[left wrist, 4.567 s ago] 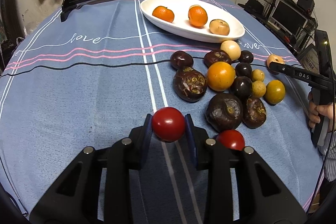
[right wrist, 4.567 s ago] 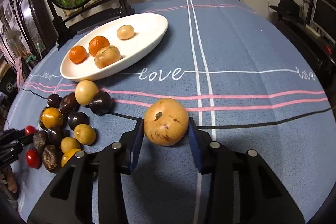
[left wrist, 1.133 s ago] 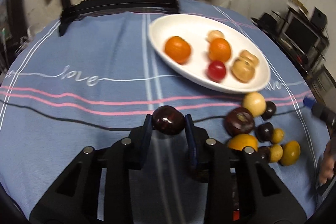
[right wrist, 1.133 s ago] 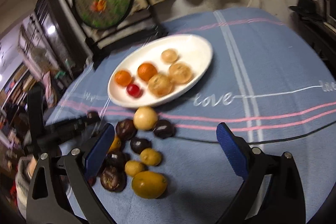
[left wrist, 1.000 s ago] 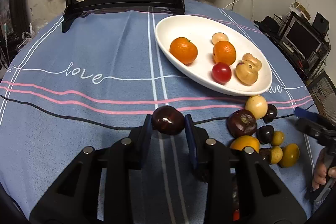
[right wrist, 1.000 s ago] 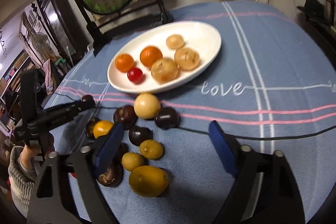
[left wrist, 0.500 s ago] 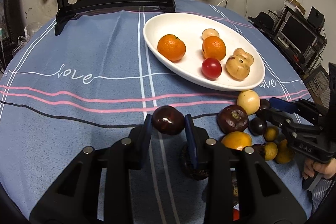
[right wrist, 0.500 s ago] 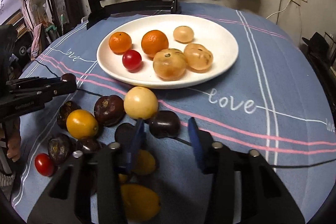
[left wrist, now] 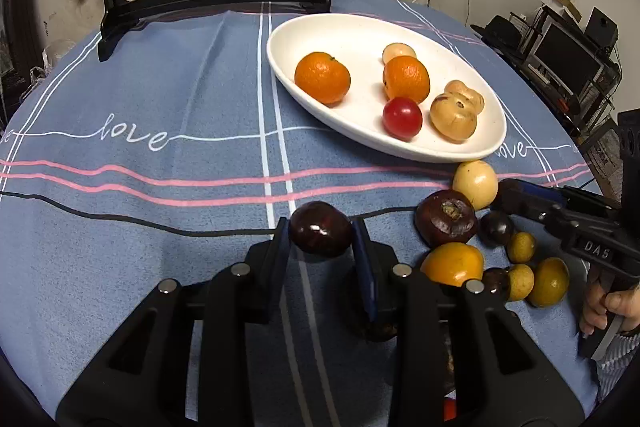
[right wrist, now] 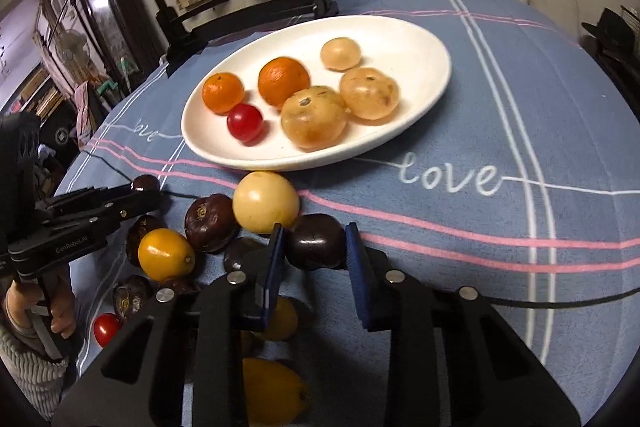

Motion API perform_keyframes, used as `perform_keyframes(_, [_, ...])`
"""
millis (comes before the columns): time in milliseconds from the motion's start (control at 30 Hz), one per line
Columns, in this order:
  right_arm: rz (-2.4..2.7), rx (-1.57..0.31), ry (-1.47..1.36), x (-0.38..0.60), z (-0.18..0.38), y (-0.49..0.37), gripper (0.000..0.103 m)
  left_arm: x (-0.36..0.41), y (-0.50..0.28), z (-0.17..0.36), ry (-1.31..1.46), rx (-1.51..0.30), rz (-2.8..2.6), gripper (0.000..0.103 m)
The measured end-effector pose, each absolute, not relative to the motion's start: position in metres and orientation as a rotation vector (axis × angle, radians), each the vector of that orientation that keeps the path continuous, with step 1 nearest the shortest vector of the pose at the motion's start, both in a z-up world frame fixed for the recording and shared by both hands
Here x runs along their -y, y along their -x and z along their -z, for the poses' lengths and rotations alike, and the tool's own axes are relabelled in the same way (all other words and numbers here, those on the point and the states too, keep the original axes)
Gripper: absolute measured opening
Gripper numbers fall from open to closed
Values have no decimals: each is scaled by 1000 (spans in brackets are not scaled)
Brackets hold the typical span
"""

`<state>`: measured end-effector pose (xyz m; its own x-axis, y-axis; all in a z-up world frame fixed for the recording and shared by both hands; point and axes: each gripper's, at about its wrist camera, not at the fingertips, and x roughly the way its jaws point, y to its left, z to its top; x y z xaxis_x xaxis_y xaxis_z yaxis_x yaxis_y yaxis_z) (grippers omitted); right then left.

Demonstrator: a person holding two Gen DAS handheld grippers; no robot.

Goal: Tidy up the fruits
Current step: 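Grasp a dark brown fruit with the left tool while the right tool grasps another, then carry both dark brown fruits over the white plate and open both tools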

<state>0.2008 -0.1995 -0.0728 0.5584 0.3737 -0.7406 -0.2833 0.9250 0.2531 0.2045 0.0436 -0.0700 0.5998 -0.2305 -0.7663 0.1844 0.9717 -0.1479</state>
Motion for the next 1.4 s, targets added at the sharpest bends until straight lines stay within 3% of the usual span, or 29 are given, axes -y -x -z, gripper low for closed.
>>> perform_keyframes(333, [-331,-739,-247,244,28,-184,31,-36,-199,40,66,-828,277,32])
perform_keyframes(600, [-334,-689,-237,234,-9,-229,31,-14,-256,-5,37,-780,272,32])
perform_keyframes(967, [-357,-778,-243,201,21,-312,31,-17,-345,28,113,-851,253,32])
perform_keyframes(1233, [-341,-854,-184,191,48,-338,32,-17,-368,53,115,-894,253,32])
perform_keyframes(1267, [-340,-866,-176,188,49,-340,32,-17,-369,54,114,-893,249,33])
perform_keyframes(1333, [-337,-878,-168,187,53,-342,33,-17,-371,56,113,-900,251,48])
perform_keyframes(1400, [-336,-885,-166,186,56,-345,33,-16,-371,56,113,-896,253,48])
